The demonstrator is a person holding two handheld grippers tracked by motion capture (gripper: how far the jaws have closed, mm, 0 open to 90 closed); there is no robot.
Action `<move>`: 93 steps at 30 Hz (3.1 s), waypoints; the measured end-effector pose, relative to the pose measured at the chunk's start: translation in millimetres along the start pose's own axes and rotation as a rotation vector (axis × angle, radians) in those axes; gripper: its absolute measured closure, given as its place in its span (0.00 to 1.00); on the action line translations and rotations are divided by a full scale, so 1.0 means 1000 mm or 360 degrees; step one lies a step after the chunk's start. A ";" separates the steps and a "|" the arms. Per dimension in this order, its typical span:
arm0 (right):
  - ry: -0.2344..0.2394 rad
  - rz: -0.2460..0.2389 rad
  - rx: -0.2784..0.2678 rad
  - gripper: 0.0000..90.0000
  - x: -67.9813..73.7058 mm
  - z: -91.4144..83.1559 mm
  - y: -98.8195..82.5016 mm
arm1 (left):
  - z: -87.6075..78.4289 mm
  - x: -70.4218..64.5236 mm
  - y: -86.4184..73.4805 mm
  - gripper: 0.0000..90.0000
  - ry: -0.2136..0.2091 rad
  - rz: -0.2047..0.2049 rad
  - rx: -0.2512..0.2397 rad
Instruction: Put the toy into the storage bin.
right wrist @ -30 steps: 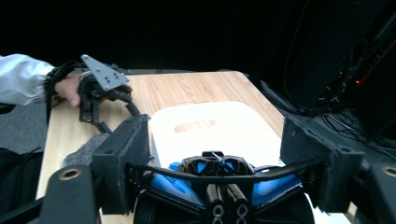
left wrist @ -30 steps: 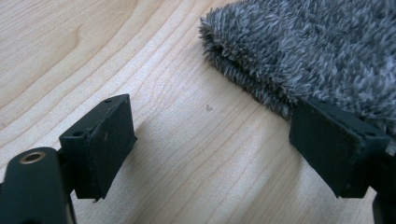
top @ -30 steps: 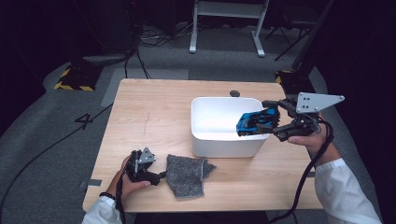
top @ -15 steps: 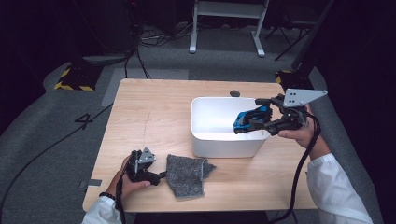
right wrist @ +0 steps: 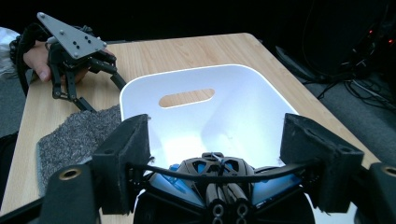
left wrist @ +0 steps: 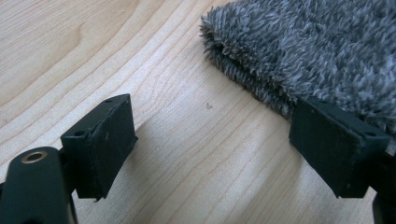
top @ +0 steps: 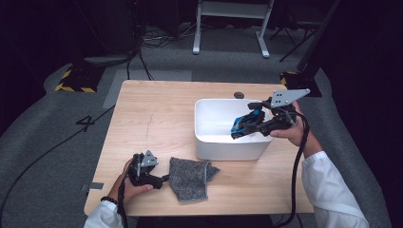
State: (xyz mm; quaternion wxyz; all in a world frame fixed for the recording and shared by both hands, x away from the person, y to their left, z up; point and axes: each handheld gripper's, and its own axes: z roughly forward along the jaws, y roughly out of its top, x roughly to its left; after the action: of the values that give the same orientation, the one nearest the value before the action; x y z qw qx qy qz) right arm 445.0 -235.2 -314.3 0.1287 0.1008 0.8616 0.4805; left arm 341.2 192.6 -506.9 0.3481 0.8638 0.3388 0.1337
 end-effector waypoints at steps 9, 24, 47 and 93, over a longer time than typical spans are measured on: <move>0.0064 -0.0012 0.0105 0.28 -0.002 0.019 -0.005 | 0.000 0.000 0.000 0.16 0.0002 0.0000 0.0000; 0.0109 -0.0024 0.0258 0.28 -0.005 0.040 -0.006 | 0.000 0.000 0.000 0.16 0.0001 0.0000 0.0000; 0.0150 -0.0010 0.0442 0.28 -0.008 0.060 -0.011 | 0.000 0.000 0.000 0.16 0.0002 0.0000 0.0001; 0.0077 0.0065 0.0883 0.27 -0.015 0.060 -0.026 | 0.000 0.000 0.000 0.16 0.0001 -0.0001 0.0000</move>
State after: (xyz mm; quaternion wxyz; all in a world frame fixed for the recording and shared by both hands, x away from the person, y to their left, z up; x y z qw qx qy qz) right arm 477.4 -205.1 -365.2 0.0659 0.1382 0.9608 0.2311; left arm 340.9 192.8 -506.9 0.3479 0.8637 0.3391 0.1339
